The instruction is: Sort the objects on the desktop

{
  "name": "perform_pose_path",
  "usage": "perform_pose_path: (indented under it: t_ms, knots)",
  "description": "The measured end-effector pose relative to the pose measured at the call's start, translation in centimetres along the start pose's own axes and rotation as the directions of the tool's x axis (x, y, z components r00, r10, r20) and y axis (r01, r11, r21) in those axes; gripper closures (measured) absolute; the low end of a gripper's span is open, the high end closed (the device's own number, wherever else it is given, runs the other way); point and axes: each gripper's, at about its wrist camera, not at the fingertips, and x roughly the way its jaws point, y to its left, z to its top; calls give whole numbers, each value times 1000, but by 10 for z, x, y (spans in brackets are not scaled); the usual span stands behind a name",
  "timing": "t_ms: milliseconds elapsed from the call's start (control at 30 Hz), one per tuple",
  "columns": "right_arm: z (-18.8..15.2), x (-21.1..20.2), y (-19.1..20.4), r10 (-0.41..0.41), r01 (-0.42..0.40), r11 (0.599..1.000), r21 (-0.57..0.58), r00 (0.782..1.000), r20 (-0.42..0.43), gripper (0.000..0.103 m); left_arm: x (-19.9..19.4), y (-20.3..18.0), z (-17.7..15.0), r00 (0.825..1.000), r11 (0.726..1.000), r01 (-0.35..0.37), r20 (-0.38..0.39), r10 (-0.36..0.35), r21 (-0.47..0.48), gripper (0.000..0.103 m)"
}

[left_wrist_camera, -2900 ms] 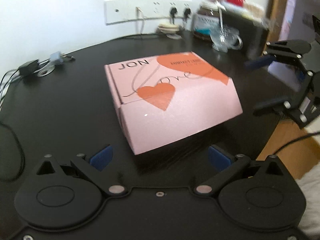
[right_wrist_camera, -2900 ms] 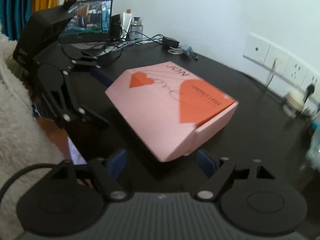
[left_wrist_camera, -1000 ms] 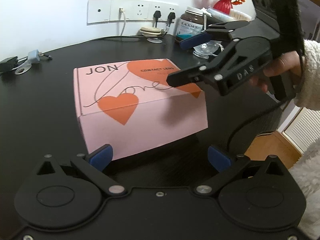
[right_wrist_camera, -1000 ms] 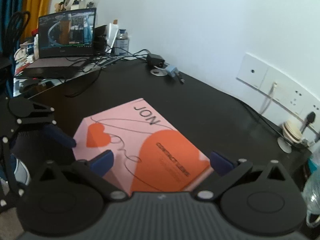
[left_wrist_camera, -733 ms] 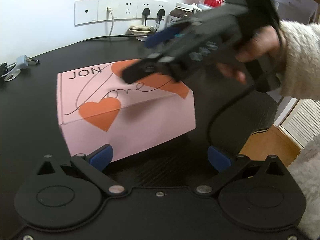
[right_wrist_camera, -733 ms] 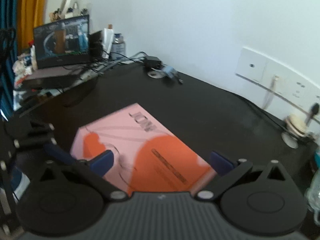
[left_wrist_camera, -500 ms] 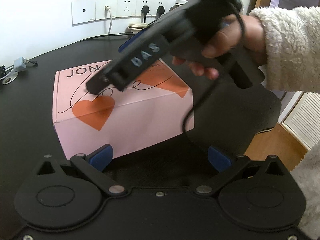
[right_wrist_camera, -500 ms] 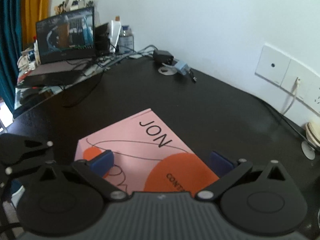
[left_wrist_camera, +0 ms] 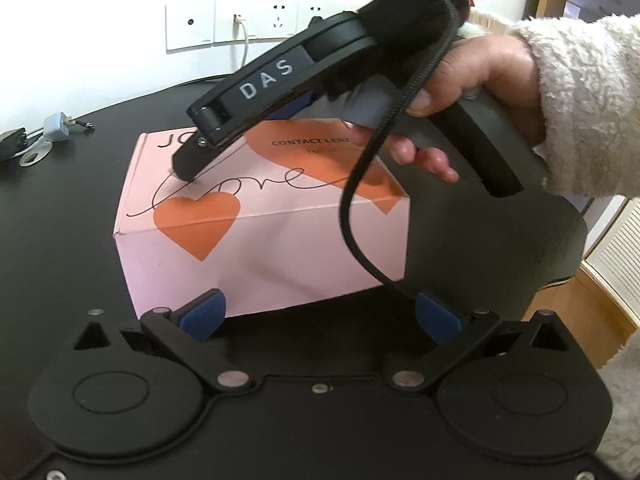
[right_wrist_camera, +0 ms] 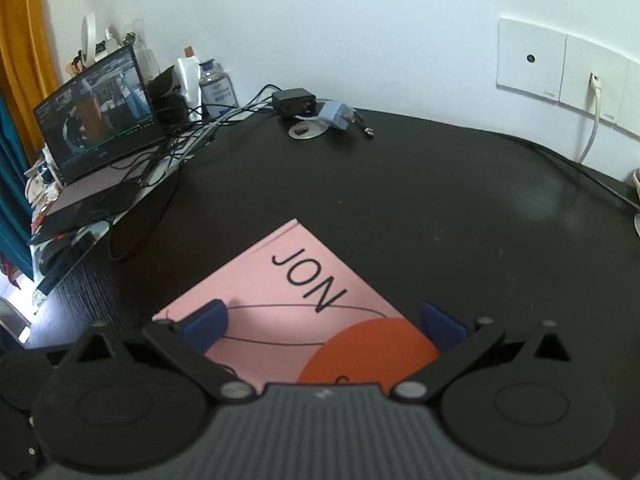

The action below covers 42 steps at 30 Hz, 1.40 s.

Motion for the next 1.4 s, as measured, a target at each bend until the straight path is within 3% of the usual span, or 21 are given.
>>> perform_pose_path:
  t_ms: [400, 700, 800, 900, 1167, 1267, 1400]
  knots:
    - [-5, -10, -5, 11, -8, 995, 97, 999, -31, 1, 5, 21, 8, 999, 998, -46, 10, 46, -43, 0]
    - [-18, -7, -21, 33, -25, 963, 269, 999, -26, 1, 2, 24, 4, 997, 992, 70, -13, -72, -106, 0]
    - [-23, -7, -25, 33, -27, 944, 328, 999, -14, 1, 4, 21, 1, 999, 996, 45, -24, -47, -76, 0]
    - [-26, -7, -25, 24, -21, 927, 375, 1000, -4, 1, 6, 32, 2, 999, 994, 26, -34, -30, -104, 0]
    - [-32, -8, -18, 20, -12, 906, 423, 1000, -15, 1, 0, 47, 4, 1000, 998, -6, -28, 4, -68, 0]
    - [-35, -10, -20, 19, -11, 886, 464, 1000, -13, 1, -6, 52, 1, 999, 996, -26, -24, 24, -84, 0]
    - [-41, -10, -23, 30, -19, 848, 530, 999, -12, 1, -14, 64, -5, 998, 982, -65, -24, 61, -180, 0]
